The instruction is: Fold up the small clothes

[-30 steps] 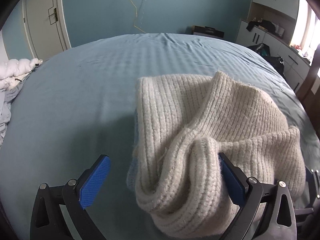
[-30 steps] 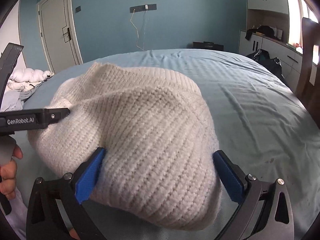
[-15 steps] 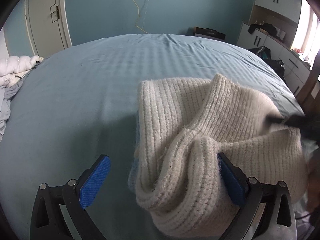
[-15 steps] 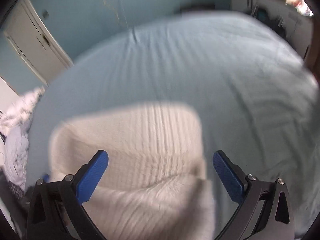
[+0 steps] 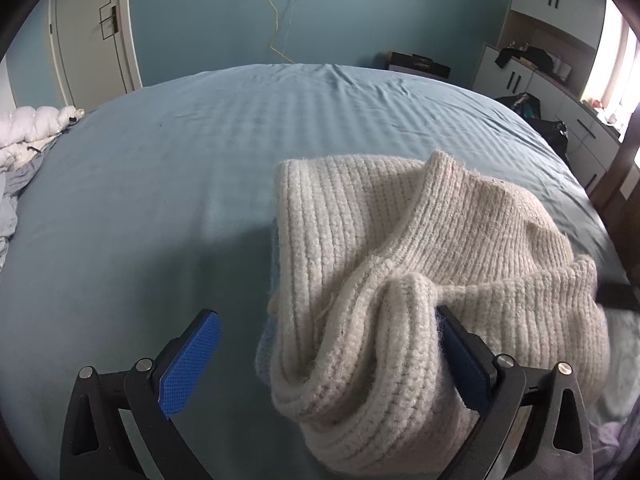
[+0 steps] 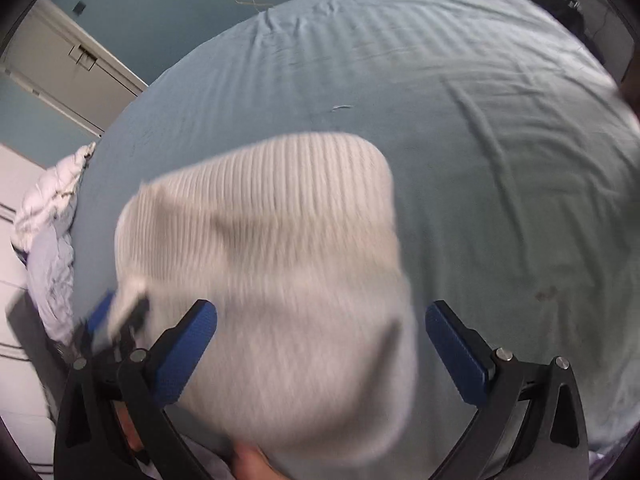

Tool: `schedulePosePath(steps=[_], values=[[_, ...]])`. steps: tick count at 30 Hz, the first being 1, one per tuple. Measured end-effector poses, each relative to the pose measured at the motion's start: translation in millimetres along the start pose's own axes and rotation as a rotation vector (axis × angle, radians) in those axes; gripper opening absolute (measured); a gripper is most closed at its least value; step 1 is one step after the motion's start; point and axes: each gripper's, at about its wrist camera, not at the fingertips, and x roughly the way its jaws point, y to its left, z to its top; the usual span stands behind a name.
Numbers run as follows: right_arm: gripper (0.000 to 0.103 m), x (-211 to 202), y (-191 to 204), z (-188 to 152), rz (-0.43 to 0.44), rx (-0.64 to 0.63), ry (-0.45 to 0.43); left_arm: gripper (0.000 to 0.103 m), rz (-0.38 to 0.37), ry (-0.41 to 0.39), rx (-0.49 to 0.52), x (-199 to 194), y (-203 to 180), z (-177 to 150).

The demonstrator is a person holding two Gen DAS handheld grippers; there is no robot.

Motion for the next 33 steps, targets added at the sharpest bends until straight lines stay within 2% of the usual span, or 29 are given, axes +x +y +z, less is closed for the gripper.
schedulePosePath(steps=[3, 6, 9, 11, 12, 13, 15, 18, 22, 24, 26, 29, 32, 33], values=[[0.102, 7, 2, -28, -0.059, -0.047, -0.022, 0.103, 0.006, -0.001, 0.001, 0, 0, -1], [0.101, 23, -8, -33, -0.028, -0.044, -0.083, 0.103, 0.013, 0.005, 0.012, -1, -2, -2], [0.101, 24, -10, -28, 0.001, -0.029, -0.07, 0.103, 0.01, 0.008, 0.005, -3, -1, -3], [0.102, 15, -13, -16, 0.04, -0.004, -0.013, 0.103, 0.001, 0.014, -0.007, -7, 1, -1], [0.102, 4, -19, -11, 0.09, 0.022, 0.012, 0.103, -0.01, 0.014, -0.01, -10, 1, 1], [0.102, -8, -28, -7, 0.149, 0.047, 0.004, 0.103, -0.024, 0.018, -0.006, -14, 2, 2], [0.102, -37, -44, -7, 0.212, 0.071, -0.048, 0.103, -0.052, 0.039, 0.027, -22, 4, 7], [0.102, -63, -64, -8, 0.193, 0.048, -0.091, 0.103, -0.058, 0.056, 0.077, -33, 10, 15], [0.102, -61, -89, -14, 0.156, 0.029, -0.13, 0.103, -0.029, 0.025, 0.081, -48, 21, 24], [0.102, -49, -97, -17, 0.177, 0.056, -0.146, 0.103, -0.011, 0.0, 0.077, -57, 28, 29], [0.102, -43, -98, -25, 0.221, 0.097, -0.141, 0.103, -0.035, -0.033, 0.042, -68, 43, 36], [0.102, -30, -94, -23, 0.286, 0.143, -0.098, 0.103, -0.063, -0.04, -0.046, -64, 70, 41], [0.102, -20, -89, -15, 0.325, 0.15, -0.069, 0.103, -0.065, 0.024, -0.122, -38, 90, 41], [0.102, -17, -87, -12, 0.342, 0.151, -0.065, 0.103, -0.091, 0.065, -0.146, -24, 95, 40]])
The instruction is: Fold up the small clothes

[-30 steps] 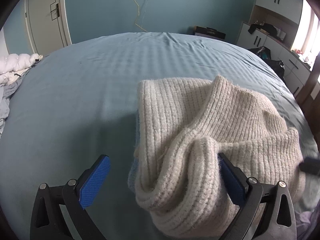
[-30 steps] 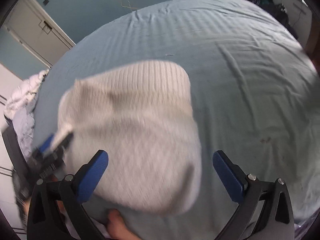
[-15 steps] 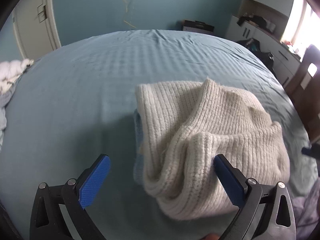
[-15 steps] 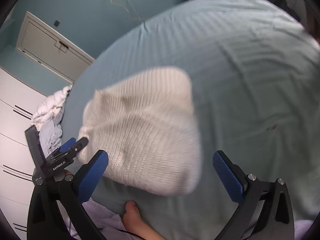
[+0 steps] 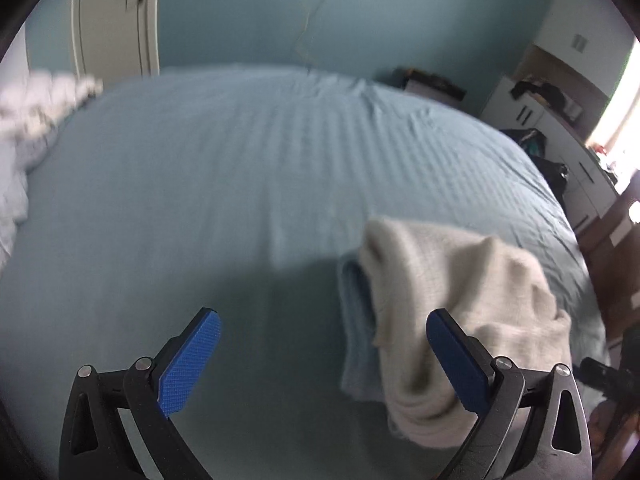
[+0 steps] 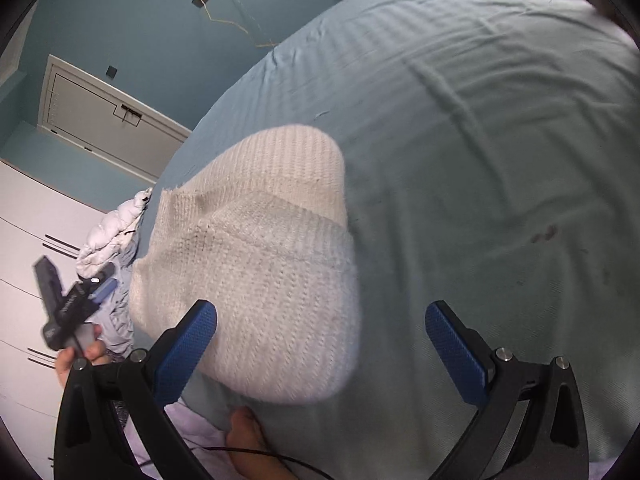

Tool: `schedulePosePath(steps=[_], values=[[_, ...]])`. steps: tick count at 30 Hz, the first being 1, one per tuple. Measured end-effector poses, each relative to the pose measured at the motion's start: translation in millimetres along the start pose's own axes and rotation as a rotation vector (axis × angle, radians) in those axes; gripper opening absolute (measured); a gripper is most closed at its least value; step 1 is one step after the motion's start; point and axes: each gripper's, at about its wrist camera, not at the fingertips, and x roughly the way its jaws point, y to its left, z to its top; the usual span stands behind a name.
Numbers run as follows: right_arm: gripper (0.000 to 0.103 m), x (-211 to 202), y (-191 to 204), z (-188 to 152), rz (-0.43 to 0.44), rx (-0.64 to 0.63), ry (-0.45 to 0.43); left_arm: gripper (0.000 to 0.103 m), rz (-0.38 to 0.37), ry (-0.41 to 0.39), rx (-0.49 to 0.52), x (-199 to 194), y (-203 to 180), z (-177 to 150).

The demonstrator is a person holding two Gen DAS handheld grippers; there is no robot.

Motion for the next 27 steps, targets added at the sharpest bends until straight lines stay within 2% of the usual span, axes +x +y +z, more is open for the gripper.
schedulePosePath(steps=[5, 9, 11, 14, 17, 23, 27], values=[[0.102, 7, -2, 2, 0.087, 0.022, 0.022, 0.103, -0.136, 0.102, -0.047, 43, 6, 2], [0.102, 13, -8, 2, 0.141, 0.053, 0.032, 0.103, -0.238, 0.099, -0.049, 55, -4, 9], [0.102, 15, -8, 3, 0.146, 0.05, 0.036, 0.103, -0.269, 0.125, -0.023, 62, -13, 11], [0.102, 22, -7, 3, 0.155, 0.043, 0.066, 0.103, -0.263, 0.185, 0.013, 85, -27, 10], [0.102, 31, -6, 3, 0.176, 0.044, 0.104, 0.103, -0.343, 0.238, -0.091, 111, -21, 11], [0.102, 35, -22, 9, 0.252, 0.131, 0.157, 0.103, -0.578, 0.44, -0.259, 167, -8, -1], [0.102, 51, -42, 12, 0.353, 0.237, 0.226, 0.103, -0.63, 0.52, -0.274, 182, -16, -6]])
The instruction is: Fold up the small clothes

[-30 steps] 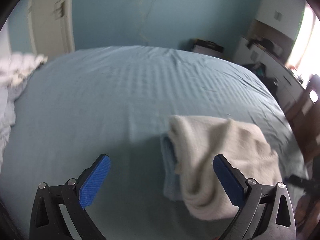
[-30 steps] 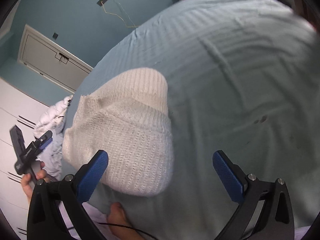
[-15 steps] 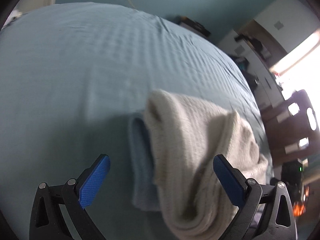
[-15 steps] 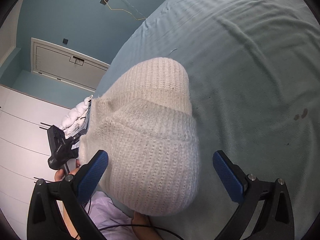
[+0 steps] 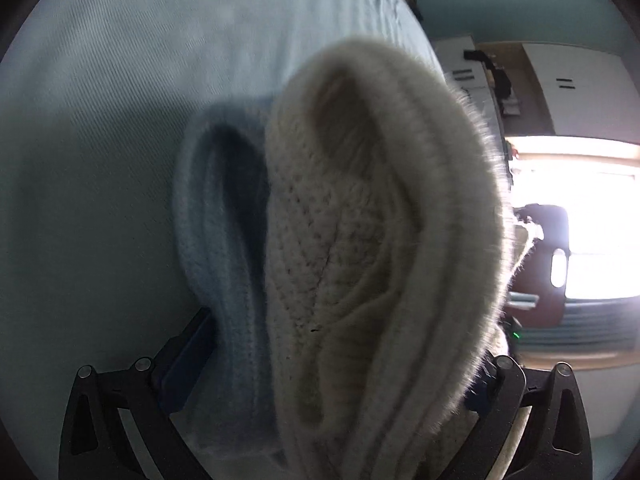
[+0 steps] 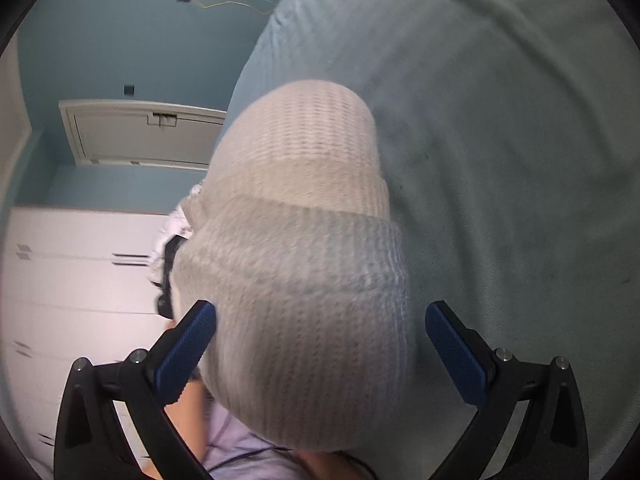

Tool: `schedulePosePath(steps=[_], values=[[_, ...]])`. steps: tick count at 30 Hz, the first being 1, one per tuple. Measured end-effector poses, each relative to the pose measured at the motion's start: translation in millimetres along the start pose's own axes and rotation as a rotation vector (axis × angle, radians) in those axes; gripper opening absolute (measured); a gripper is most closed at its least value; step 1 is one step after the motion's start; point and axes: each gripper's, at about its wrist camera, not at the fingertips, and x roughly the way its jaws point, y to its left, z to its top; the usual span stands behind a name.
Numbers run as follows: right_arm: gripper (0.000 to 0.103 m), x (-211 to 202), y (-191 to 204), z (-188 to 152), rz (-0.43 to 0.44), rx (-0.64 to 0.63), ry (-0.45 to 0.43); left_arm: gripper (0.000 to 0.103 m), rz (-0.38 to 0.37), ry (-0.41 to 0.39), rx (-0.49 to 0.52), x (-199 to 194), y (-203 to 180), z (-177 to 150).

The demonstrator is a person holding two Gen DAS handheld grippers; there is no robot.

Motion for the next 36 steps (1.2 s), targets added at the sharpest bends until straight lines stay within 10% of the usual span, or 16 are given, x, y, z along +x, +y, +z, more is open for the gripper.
schedulePosePath(steps=[10, 24, 36], values=[[0.103, 28, -29, 11, 0.199, 0.088, 0.128, 0.093, 0.026, 0.0, 0.047, 22, -28, -11], [0.101, -14, 60, -4, 0.056, -0.169, -0.051, 0.079, 0.146, -0.156, 0.237, 33, -124, -44], [0.101, -72, 109, 102, 0.025, -0.25, -0.154, 0.079, 0.071, -0.253, 0.289, 40, -211, 64]])
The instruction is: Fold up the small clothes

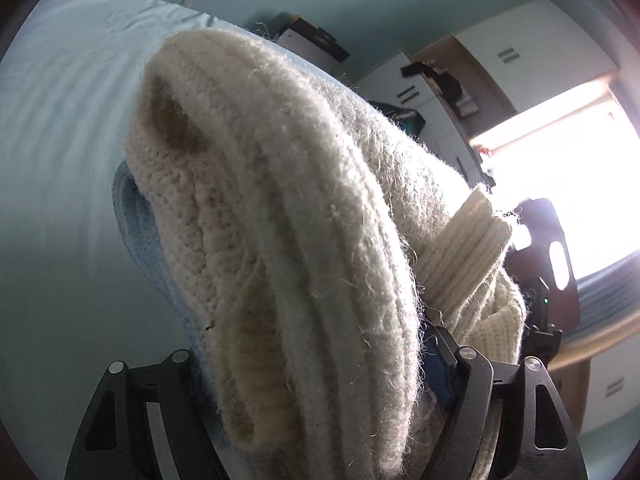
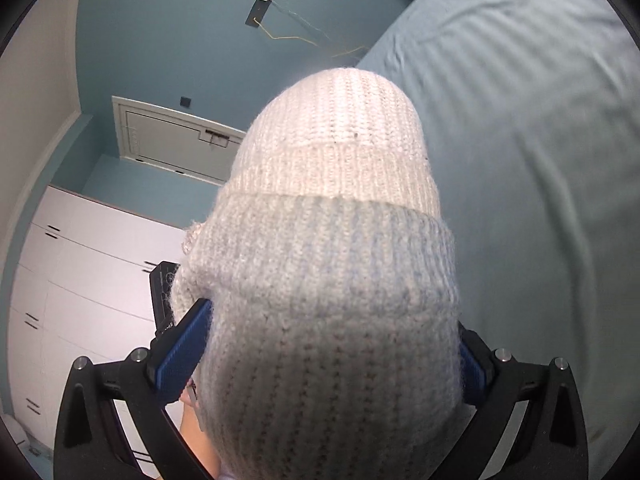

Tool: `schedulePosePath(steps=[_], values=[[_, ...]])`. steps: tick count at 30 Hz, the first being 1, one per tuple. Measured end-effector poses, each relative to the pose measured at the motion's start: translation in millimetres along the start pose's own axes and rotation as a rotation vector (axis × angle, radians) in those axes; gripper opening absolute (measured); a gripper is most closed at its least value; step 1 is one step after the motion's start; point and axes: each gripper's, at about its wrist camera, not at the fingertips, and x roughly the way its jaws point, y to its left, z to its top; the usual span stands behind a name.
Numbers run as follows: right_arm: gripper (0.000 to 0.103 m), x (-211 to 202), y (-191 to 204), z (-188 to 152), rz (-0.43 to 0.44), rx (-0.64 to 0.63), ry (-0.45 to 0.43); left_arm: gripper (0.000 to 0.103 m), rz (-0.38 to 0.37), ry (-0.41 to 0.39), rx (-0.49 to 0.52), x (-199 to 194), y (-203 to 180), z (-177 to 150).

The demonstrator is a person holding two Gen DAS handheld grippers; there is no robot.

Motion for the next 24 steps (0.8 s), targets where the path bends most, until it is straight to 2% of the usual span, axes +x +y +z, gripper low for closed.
schedulePosePath(steps=[2, 5, 9, 12, 15, 17, 19, 22, 23, 24], values=[[0.101, 10, -4, 21, -0.024, 0.006, 0.021, 0.079, 0.005, -0.002, -0.027, 13, 9, 13], [0.101, 41, -20, 36, -0.048, 0.05, 0.069, 0.079, 0.045, 0.02, -0.071, 40, 28, 22], [0.102, 76, -64, 34, -0.104, 0.145, 0.127, 0.08, 0.088, 0.098, -0.155, 89, 54, 26], [0.103, 68, -74, 27, -0.036, 0.175, 0.085, 0.084, 0.018, 0.063, -0.185, 97, 53, 31], [0.103, 59, -70, 18, -0.082, 0.201, 0.063, 0.088, 0.058, 0.051, -0.19, 98, 45, 29], [0.103, 45, -57, 11, -0.175, 0.188, 0.041, 0.088, 0.117, 0.043, -0.197, 55, 56, 1], [0.103, 19, -39, 2, -0.273, 0.144, -0.005, 0.088, 0.212, 0.018, -0.181, 42, 35, 1], [0.102, -21, 10, -12, -0.381, -0.012, -0.105, 0.089, 0.429, -0.066, -0.043, 0, -2, -5], [0.103, -35, 27, -18, -0.396, -0.036, -0.136, 0.089, 0.542, -0.098, 0.024, -15, -18, -10], [0.102, -52, 45, -29, -0.377, -0.04, -0.157, 0.089, 0.632, -0.135, 0.084, -34, -28, -16]])
